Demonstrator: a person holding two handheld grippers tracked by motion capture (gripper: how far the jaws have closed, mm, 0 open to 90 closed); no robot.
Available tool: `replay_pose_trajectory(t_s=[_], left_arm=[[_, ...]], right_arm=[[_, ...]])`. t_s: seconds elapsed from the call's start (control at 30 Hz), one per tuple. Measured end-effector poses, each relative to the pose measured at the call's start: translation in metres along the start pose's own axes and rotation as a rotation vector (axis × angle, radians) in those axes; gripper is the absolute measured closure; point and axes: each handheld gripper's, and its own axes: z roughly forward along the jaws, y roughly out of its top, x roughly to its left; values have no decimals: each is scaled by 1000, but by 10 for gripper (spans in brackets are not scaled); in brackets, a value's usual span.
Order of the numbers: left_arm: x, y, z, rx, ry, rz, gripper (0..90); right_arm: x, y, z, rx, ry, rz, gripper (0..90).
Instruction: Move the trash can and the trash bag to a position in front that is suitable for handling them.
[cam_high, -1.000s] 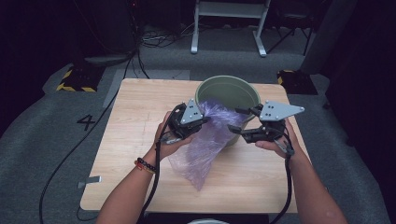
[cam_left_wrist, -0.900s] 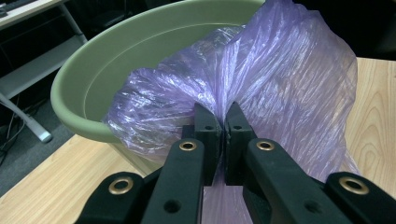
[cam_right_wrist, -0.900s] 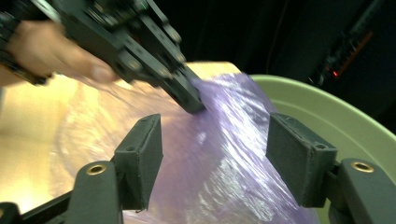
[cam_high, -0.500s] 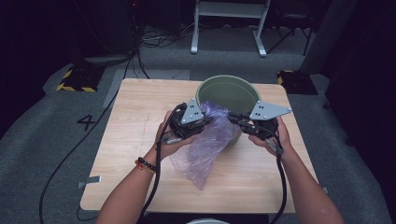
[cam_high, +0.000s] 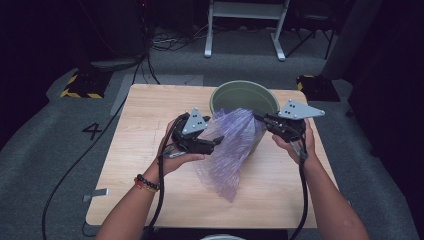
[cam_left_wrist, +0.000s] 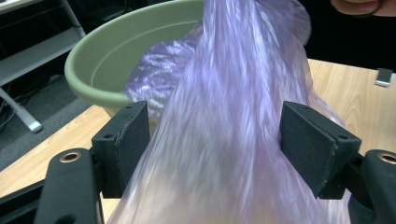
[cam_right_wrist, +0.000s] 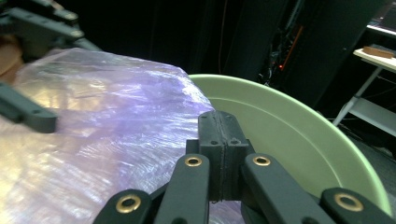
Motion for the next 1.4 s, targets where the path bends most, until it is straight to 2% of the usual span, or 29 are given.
replay_pose_trajectory(t_s=[0.13,0.27,0.33,0.43,0.5,0.63,0.73,0.83,0.93,1.03,1.13,1.23,1.33,1.37,1.4], left_arm=[[0,-6,-8,1,-35,-5,258],[-4,-12,-11,13,-93,14,299],[-8,-14,-10,37,-98,47,391],[-13,-13,-8,48,-132,96,617],[-16,-12,-5,55,-134,121,650],[-20,-10,1,46,-119,139,800],[-19,-8,3,39,-96,132,863],[-18,-7,4,28,-78,119,886],[-18,-4,5,19,-66,114,890],[-20,-1,6,14,-57,115,892],[-20,2,7,6,-53,112,893],[-19,4,9,-11,-57,96,893],[-19,7,9,-32,-63,93,892],[-18,9,9,-43,-68,88,891],[-18,10,9,-52,-74,87,891]], right_arm=[[-6,0,0,-19,-27,27,900],[-12,0,0,-34,-60,46,900],[-14,0,1,-34,-70,58,900],[-17,-1,5,-16,-83,66,883],[-17,-1,5,-15,-88,69,870],[-17,-1,7,-15,-94,81,756],[-16,-2,6,-20,-79,83,586],[-10,0,2,-24,-40,57,470],[1,1,-5,-29,-28,9,384],[15,4,-11,-33,-3,-53,346],[29,5,-15,-47,57,-87,337],[41,3,-12,-25,101,-117,331],[49,-1,-4,13,91,-156,340],[51,-1,-1,23,84,-159,378],[51,-2,0,28,81,-162,460]])
